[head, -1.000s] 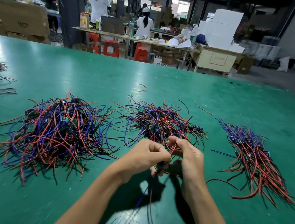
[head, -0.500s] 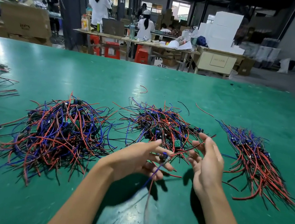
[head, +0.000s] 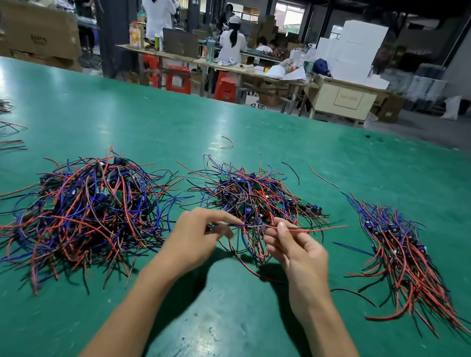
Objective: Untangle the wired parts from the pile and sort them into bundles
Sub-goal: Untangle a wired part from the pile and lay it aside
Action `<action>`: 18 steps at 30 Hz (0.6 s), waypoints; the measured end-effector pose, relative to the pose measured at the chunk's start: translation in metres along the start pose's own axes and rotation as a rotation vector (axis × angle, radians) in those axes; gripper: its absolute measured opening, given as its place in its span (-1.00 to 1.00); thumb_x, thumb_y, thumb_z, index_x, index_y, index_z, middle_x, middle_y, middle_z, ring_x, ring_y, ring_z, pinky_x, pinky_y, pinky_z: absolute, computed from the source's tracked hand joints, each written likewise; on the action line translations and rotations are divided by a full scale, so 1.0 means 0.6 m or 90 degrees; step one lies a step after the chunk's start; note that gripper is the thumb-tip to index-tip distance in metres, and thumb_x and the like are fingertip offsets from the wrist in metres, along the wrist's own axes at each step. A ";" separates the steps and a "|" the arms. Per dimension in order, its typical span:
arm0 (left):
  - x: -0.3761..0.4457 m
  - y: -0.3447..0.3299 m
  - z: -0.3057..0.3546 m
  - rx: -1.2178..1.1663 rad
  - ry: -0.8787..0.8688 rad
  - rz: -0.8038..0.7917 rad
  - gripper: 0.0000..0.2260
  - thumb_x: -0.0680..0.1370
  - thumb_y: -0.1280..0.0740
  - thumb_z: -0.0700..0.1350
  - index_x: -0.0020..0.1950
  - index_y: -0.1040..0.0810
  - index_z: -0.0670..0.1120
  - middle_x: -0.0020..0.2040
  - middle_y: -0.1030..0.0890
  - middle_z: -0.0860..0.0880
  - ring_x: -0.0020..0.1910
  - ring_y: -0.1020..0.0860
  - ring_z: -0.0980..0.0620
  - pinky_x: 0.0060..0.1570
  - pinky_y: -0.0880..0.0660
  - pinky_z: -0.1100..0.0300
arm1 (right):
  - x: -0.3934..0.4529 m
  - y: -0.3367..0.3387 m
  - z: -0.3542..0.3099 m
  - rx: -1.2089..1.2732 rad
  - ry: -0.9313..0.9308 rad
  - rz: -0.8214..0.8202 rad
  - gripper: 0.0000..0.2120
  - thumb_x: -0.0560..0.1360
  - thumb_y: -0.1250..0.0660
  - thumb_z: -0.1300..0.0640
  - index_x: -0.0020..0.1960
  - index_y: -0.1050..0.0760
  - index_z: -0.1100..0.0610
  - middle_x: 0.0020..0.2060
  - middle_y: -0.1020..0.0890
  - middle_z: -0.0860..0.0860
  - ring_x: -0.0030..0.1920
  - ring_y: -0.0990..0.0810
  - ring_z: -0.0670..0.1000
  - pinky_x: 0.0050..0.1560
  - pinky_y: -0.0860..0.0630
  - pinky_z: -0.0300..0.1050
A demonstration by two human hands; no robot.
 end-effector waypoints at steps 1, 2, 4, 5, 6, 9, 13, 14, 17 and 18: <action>-0.001 0.002 0.004 0.039 -0.020 0.033 -0.61 0.57 -0.28 -0.38 0.11 -0.72 0.07 -0.14 -0.71 0.08 -0.20 -0.51 0.32 -0.17 -0.36 0.42 | -0.001 -0.002 0.002 0.019 -0.010 -0.005 -0.88 0.60 -0.35 0.25 0.08 -0.65 0.20 -0.16 -0.73 0.10 -0.25 -0.69 -0.08 -0.23 -0.61 -0.32; -0.003 0.004 0.008 0.057 -0.036 0.066 -0.64 0.57 -0.29 -0.34 0.11 -0.71 0.07 -0.11 -0.68 0.12 -0.13 -0.50 0.31 -0.12 -0.34 0.46 | -0.003 -0.004 0.005 0.032 -0.024 -0.010 -0.88 0.60 -0.35 0.25 0.08 -0.65 0.18 -0.17 -0.74 0.07 -0.23 -0.70 -0.09 -0.21 -0.63 -0.31; -0.007 0.007 0.014 0.041 -0.053 0.129 -0.81 0.61 -0.34 -0.16 0.09 -0.70 0.08 -0.10 -0.62 0.24 -0.05 -0.47 0.29 -0.03 -0.32 0.44 | -0.004 -0.006 0.008 0.043 -0.053 -0.016 -0.87 0.61 -0.34 0.24 0.08 -0.65 0.16 -0.15 -0.75 0.05 -0.19 -0.72 -0.08 -0.15 -0.65 -0.28; -0.007 0.008 0.015 0.028 -0.052 0.148 -0.87 0.62 -0.35 -0.09 0.06 -0.70 0.06 -0.11 -0.60 0.25 -0.05 -0.47 0.28 -0.02 -0.34 0.39 | -0.004 -0.006 0.008 0.058 -0.064 -0.015 -0.87 0.61 -0.34 0.24 0.08 -0.65 0.16 -0.14 -0.75 0.06 -0.17 -0.73 -0.07 -0.13 -0.66 -0.27; -0.007 0.009 0.015 0.026 -0.048 0.155 -0.88 0.62 -0.36 -0.05 0.02 -0.70 0.04 -0.12 -0.61 0.22 -0.05 -0.48 0.25 0.01 -0.37 0.32 | -0.003 -0.006 0.007 0.079 -0.069 -0.012 -0.88 0.60 -0.34 0.26 0.07 -0.65 0.18 -0.14 -0.75 0.09 -0.16 -0.74 -0.05 -0.11 -0.66 -0.26; -0.004 0.007 0.012 0.041 -0.012 0.130 -0.84 0.63 -0.34 -0.06 -0.12 -0.65 0.04 -0.17 -0.62 0.11 -0.05 -0.53 0.08 0.06 -0.43 0.13 | -0.002 -0.007 0.002 0.142 -0.071 -0.006 -0.88 0.58 -0.33 0.33 0.07 -0.62 0.27 -0.17 -0.74 0.14 -0.17 -0.74 -0.03 -0.08 -0.66 -0.27; -0.004 0.005 0.010 0.037 -0.004 0.124 -0.79 0.65 -0.32 -0.05 -0.16 -0.62 -0.02 -0.25 -0.58 0.13 -0.20 -0.51 0.13 -0.07 -0.41 0.14 | -0.002 -0.008 0.006 0.169 -0.077 -0.008 -0.87 0.57 -0.34 0.35 0.09 -0.61 0.32 -0.18 -0.74 0.14 -0.20 -0.74 -0.03 -0.12 -0.65 -0.30; -0.004 0.004 0.010 0.033 -0.010 0.125 -0.79 0.65 -0.32 -0.05 -0.17 -0.61 -0.02 -0.27 -0.57 0.14 -0.22 -0.50 0.15 -0.11 -0.39 0.14 | -0.002 -0.007 0.006 0.171 -0.076 -0.007 -0.87 0.57 -0.34 0.35 0.09 -0.61 0.32 -0.18 -0.74 0.14 -0.20 -0.74 -0.03 -0.13 -0.64 -0.31; -0.002 0.005 0.014 0.009 -0.054 0.139 -0.88 0.60 -0.39 -0.08 -0.11 -0.68 -0.05 -0.20 -0.62 0.10 -0.14 -0.53 0.10 -0.07 -0.40 0.15 | 0.000 -0.003 0.003 0.181 -0.069 0.001 -0.88 0.57 -0.34 0.35 0.08 -0.62 0.26 -0.16 -0.74 0.14 -0.21 -0.73 -0.04 -0.14 -0.64 -0.31; -0.002 0.006 0.017 0.005 -0.081 0.153 -0.92 0.57 -0.44 -0.11 -0.09 -0.70 -0.06 -0.17 -0.64 0.09 -0.09 -0.53 0.08 -0.03 -0.43 0.15 | 0.001 -0.001 0.001 0.188 -0.067 0.004 -0.87 0.58 -0.33 0.35 0.07 -0.61 0.23 -0.18 -0.74 0.13 -0.22 -0.73 -0.05 -0.15 -0.64 -0.31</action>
Point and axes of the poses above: each hand's wrist, its own x-axis towards the middle knuckle, its own y-axis out of the back of the hand, z = x × y, the point moved 3 cm from there along x, towards the middle knuckle
